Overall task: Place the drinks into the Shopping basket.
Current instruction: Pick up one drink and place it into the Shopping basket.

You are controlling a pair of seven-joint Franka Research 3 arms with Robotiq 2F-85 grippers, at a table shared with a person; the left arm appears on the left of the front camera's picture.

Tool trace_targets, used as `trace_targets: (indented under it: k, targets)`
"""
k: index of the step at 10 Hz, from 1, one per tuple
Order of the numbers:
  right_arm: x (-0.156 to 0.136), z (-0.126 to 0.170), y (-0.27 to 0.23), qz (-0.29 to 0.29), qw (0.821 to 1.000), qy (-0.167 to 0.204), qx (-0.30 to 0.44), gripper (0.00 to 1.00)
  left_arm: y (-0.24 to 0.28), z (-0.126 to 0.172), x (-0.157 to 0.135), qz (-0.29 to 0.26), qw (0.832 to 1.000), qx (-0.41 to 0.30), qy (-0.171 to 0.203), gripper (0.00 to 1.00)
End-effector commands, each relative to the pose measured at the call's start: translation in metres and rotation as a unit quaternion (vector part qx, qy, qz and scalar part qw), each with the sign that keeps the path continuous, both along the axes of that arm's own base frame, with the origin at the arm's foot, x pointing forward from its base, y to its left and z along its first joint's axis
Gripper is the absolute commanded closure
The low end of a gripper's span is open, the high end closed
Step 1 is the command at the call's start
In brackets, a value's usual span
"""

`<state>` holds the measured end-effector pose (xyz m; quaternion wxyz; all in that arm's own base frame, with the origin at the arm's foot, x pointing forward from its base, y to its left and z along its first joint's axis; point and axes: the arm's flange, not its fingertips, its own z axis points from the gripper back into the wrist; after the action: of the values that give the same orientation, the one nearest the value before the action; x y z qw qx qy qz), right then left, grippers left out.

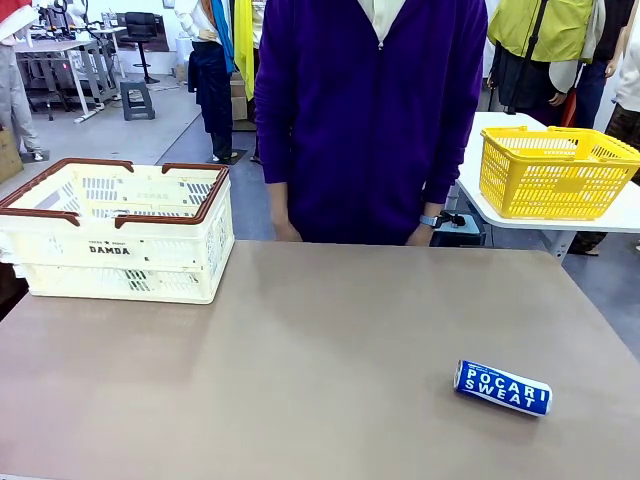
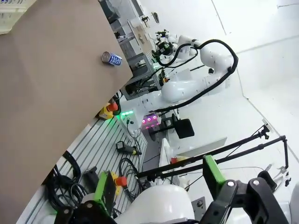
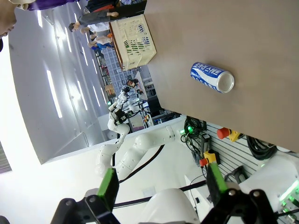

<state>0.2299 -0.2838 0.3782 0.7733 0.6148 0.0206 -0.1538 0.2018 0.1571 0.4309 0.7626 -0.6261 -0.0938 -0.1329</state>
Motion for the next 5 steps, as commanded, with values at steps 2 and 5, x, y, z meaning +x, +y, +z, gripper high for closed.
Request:
trace_targets:
  k: [2, 5]
  targets:
    - [-0.001, 0.002, 0.003, -0.002, 1.0, 0.0, -0.006, 0.0, -0.003, 0.0, 0.002, -0.002, 1.0, -0.014, -0.01, 0.0]
    - [-0.009, 0.028, 0.11, 0.155, 0.962, -0.035, -0.224, 0.0, -0.003, 0.0, 0.002, -0.002, 1.0, -0.014, -0.01, 0.0]
